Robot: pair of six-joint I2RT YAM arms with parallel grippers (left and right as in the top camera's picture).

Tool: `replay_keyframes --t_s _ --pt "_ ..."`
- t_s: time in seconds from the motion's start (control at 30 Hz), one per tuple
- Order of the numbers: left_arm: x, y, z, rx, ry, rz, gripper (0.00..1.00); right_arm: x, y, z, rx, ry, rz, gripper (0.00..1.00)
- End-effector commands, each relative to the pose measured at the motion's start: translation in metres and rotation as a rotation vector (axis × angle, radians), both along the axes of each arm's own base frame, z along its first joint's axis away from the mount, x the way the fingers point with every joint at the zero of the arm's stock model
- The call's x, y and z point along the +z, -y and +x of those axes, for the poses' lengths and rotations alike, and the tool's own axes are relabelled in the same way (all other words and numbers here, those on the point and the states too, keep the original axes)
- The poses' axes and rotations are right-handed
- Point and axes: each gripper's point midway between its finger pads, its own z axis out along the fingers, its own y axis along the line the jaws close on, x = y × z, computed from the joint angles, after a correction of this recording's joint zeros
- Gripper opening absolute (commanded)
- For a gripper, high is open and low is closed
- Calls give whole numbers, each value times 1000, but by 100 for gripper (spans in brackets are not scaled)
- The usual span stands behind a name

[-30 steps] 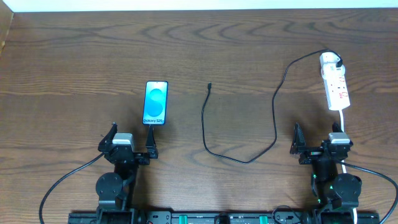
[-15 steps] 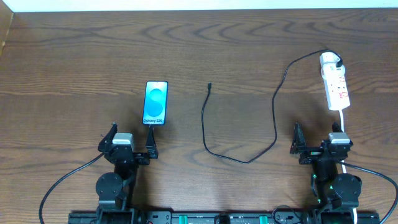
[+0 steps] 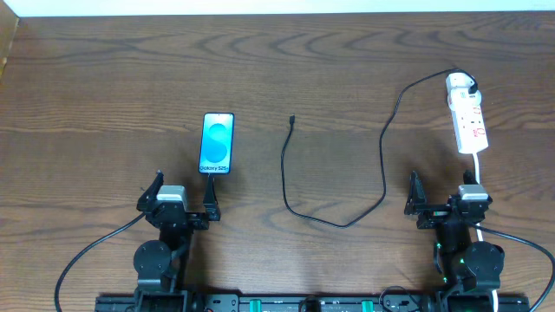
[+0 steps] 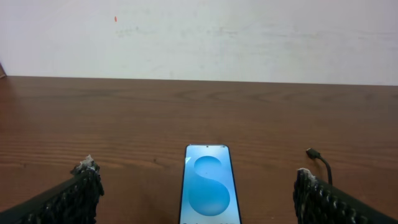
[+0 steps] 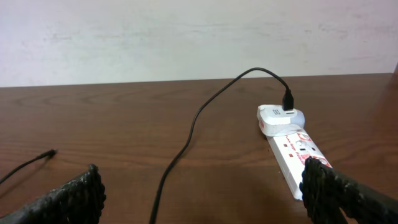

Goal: Plug charger to phone and switch on socket

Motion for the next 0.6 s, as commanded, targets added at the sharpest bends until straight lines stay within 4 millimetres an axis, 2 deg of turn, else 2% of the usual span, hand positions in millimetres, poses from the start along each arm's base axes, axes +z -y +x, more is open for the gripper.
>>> replay_keyframes --t_s 0.0,0.3,0.57 --pt "-14 3 -1 -20 -44 12 99 -1 0 0 -1 1 -5 99" --pt "-13 3 -1 -19 -42 12 99 -1 0 0 -1 1 -5 99" --pt "-2 3 -1 -19 -36 12 99 -1 0 0 -1 1 -5 99"
